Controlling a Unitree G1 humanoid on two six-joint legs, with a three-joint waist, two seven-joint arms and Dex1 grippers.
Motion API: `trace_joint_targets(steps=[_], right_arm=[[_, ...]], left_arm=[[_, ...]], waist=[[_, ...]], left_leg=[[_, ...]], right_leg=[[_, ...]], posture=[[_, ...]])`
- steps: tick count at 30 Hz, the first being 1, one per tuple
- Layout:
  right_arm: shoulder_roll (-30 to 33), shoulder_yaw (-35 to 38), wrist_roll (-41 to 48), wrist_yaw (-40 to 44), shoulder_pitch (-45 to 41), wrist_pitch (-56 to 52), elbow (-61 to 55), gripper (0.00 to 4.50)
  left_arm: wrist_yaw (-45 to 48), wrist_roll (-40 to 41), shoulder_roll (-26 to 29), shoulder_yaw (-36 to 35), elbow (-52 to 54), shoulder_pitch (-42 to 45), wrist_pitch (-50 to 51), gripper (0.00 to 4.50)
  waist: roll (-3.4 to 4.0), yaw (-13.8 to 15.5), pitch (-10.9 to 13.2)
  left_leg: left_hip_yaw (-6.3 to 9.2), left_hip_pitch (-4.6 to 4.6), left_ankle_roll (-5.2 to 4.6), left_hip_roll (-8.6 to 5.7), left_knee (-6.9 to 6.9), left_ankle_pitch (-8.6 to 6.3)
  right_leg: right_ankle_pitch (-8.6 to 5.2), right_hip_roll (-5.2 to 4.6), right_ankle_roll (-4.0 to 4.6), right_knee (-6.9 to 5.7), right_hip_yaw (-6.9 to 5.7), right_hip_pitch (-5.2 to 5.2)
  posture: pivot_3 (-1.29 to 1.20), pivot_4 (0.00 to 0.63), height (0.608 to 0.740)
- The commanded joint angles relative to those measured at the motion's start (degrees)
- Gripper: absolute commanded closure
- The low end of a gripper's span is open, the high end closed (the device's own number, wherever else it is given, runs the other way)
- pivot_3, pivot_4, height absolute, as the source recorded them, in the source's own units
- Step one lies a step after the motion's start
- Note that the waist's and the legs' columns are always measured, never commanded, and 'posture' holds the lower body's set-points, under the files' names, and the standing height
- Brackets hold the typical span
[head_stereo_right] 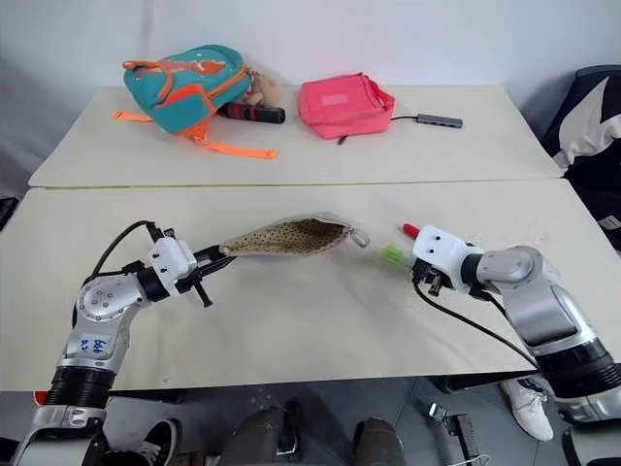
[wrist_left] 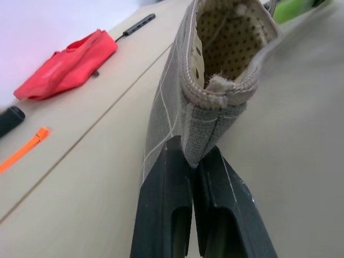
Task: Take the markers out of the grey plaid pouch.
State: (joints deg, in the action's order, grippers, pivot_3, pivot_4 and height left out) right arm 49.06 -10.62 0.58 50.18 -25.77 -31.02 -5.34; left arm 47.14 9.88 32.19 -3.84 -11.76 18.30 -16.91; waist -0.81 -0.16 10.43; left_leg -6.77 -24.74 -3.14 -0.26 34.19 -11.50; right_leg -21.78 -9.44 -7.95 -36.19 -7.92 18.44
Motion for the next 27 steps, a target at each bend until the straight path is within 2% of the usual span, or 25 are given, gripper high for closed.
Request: trace_joint_targets(steps=[1, 3, 9, 14, 19, 23, 27], right_arm=[[-0.8, 2.2, 1.19, -0.15, -1.35, -0.18, -1.88, 1.74], [-1.87, 3.37, 2.5, -0.24, -1.48, 1.31, -2.62, 1.17], [-8.75, 10.1, 11.35, -1.36, -2.91, 1.08, -7.33, 1.17], [-12.91, 11.68, 12.91, -3.61, -1.14, 6.73, -9.54, 1.17], [-15.23, 11.91, 13.71, -5.32, 0.92, 8.03, -10.18, 1.17], [-16.82, 11.27, 14.31, -5.98, 2.79, 8.75, -10.35, 1.17], [-17.75, 10.28, 14.01, -6.24, 2.41, 9.17, -9.83, 1.17]], left_arm=[[0.0, 1.21, 0.1, -0.59, 2.08, 0.05, -0.52, 4.5], [-0.05, 1.71, 0.03, -0.89, 2.13, 0.2, -0.08, 4.5], [0.99, 4.28, 0.53, -1.31, 3.34, 0.25, 2.88, 4.5], [2.37, 9.51, 2.58, -3.94, 6.54, 0.17, 10.76, 4.5], [-2.44, 15.99, 7.79, -12.33, 8.28, 1.46, 27.09, 4.5], [-11.61, 36.52, 8.15, -24.19, 10.54, 1.75, 55.98, 4.5], [-16.8, 49.86, 6.93, -30.35, 13.55, -1.78, 71.38, 4.5]], waist=[[0.0, -0.06, 0.0], [0.0, -0.06, 0.0], [0.0, -0.06, 0.0], [0.0, -0.05, 0.0], [0.0, -0.16, 0.0], [0.0, -0.28, 0.0], [-0.01, -0.61, 0.01]], left_leg=[[0.01, 0.0, 0.0, 0.0, 0.0, 0.0], [0.01, 0.0, 0.0, 0.0, -0.01, 0.0], [0.02, 0.0, 0.0, 0.0, -0.01, 0.0], [0.07, 0.0, 0.0, 0.0, -0.01, 0.0], [0.06, 0.0, 0.0, -0.01, -0.01, 0.0], [0.11, 0.0, 0.0, 0.0, -0.02, 0.0], [0.16, 0.01, 0.0, -0.01, -0.02, 0.0]], right_leg=[[0.0, 0.01, 0.0, 0.0, -0.02, 0.0], [0.0, 0.01, 0.0, 0.0, -0.02, 0.0], [0.0, 0.08, 0.0, -0.02, -0.04, 0.01], [0.0, 0.11, 0.0, -0.06, 0.01, 0.0], [0.0, 0.19, 0.0, -0.31, 0.08, 0.04], [0.0, 0.2, 0.0, -0.37, 0.22, 0.05], [0.0, 0.13, 0.0, -0.38, 0.36, 0.02]], posture=[[0.0, 0.15, 0.74], [0.0, 0.15, 0.74], [0.0, 0.15, 0.74], [0.0, 0.15, 0.74], [0.0, 0.15, 0.74], [0.0, 0.15, 0.74], [0.0, 0.15, 0.74]])
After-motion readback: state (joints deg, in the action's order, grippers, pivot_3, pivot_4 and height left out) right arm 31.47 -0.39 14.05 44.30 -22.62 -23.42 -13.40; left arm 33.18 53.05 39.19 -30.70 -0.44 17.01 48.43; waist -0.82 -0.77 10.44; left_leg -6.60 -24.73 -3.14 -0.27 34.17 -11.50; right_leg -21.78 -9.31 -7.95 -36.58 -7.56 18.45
